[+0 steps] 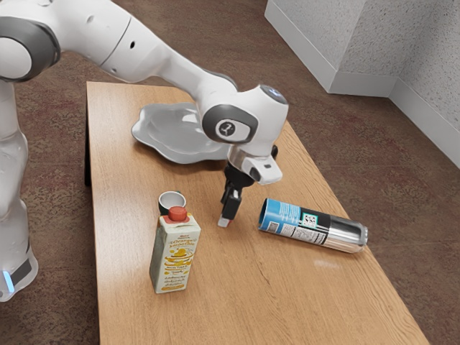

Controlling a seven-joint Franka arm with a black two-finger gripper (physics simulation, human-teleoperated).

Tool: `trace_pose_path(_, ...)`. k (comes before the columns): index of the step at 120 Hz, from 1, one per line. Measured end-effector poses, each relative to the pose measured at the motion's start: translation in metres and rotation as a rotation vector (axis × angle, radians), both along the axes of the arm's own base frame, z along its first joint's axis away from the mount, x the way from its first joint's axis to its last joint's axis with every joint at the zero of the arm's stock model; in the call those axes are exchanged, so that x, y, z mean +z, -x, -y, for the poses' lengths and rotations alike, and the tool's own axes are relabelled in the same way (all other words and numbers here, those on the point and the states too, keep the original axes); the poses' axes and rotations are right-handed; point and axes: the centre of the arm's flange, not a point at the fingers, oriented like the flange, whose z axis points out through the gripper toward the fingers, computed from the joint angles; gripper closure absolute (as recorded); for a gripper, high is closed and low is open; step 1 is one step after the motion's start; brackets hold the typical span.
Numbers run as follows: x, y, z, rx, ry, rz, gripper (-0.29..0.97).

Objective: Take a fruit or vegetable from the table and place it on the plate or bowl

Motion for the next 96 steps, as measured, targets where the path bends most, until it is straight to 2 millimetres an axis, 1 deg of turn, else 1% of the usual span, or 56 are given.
trace_pose_path(19, -0.005, -0.001, 0.009, -0.032, -0.024, 0.014, 0.0)
trace_pose_path(57, -0.001, 0.0, 0.027, -0.071, -0.034, 0.043, 0.0)
trace_pose_path(76, 0.0, 0.0, 0.03, -0.082, -0.041, 0.051, 0.0)
trace_pose_path(96, -0.001, -0.001, 0.028, -0.081, -0.046, 0.053, 0.0)
